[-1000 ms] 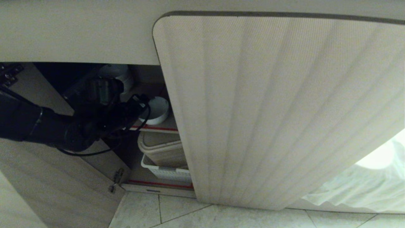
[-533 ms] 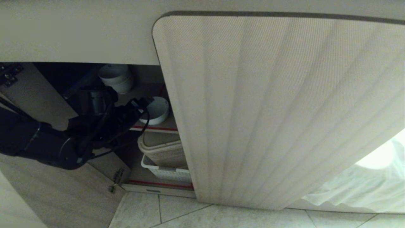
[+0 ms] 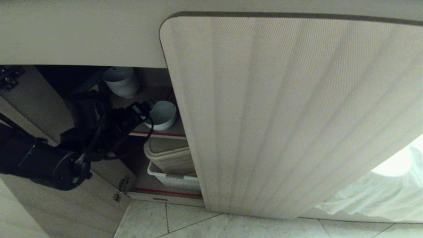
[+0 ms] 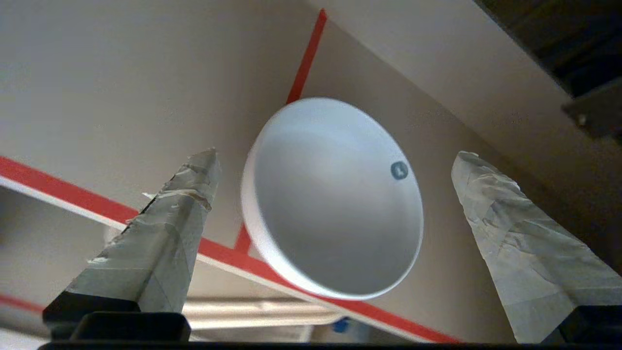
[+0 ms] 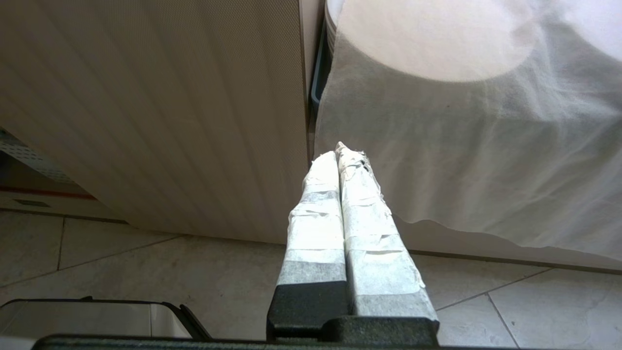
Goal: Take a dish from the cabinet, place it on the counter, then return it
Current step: Close the cabinet door
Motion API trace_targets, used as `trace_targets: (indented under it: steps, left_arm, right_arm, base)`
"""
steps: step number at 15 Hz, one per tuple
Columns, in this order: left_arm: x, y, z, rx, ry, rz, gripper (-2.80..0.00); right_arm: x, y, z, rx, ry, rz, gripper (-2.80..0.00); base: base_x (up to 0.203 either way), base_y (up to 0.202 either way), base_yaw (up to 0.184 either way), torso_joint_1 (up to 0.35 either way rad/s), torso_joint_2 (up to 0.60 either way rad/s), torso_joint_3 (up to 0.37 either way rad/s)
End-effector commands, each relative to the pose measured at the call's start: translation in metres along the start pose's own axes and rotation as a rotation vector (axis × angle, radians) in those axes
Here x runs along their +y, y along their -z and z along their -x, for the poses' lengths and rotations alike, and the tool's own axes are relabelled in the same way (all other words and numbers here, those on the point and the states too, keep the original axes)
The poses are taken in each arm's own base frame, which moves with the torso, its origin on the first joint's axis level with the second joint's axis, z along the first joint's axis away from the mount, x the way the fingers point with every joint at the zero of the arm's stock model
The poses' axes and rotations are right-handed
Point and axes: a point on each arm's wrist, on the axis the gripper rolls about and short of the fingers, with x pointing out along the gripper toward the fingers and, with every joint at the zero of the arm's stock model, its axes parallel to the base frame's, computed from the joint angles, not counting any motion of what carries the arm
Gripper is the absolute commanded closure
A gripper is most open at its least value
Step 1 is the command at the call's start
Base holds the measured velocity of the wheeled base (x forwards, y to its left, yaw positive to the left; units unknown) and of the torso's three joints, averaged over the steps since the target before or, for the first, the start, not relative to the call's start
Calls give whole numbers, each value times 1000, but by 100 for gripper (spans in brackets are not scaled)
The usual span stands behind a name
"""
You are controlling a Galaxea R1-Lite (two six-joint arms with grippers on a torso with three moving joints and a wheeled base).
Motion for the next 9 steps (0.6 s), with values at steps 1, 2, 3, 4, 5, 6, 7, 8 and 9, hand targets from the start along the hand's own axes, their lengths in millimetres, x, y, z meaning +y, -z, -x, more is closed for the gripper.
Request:
trace_targets:
  steps: [1,2,3,4,5,6,7,8,9]
  left_arm:
    - [5,5,7,-5,2,-35,-280]
    - [8,8,11,-1,-1,-60,-280]
    - [10,10,15,-3,0,-89,-280]
    - [10,10,18,-12,6,-116,-280]
    - [11,11,20,-23,12,-142,-280]
    - [11,10,22,-30,16,-161,-280]
    - [12,10,25,-36,17,-175,-280]
    - [12,10,30,-40,20,-183,-280]
    - [12,10,33,-38,21,-188,-280]
  right_arm:
    - [0,0,0,0,-1,0,0]
    - [0,0,0,-2,-1,-1,0]
    - [0,0,0,-1,0,0,0]
    - [0,0,0,-2,-1,0,0]
    - [0,0,0,0,0,0,0]
    - [0,0,0,-1,0,0,0]
    - [0,0,0,-2,0,-1,0]
    - [0,0,0,-2,-1,0,0]
    - [0,0,0,-1,0,-1,0]
  base:
    - [0,0,0,0,0,0]
    - [0,0,0,0,0,0]
    - [0,0,0,0,0,0]
    - [0,0,0,0,0,0]
    - [0,0,0,0,0,0]
    - [0,0,0,0,0,0]
    - [0,0,0,0,0,0]
    - [0,0,0,0,0,0]
    - [0,0,0,0,0,0]
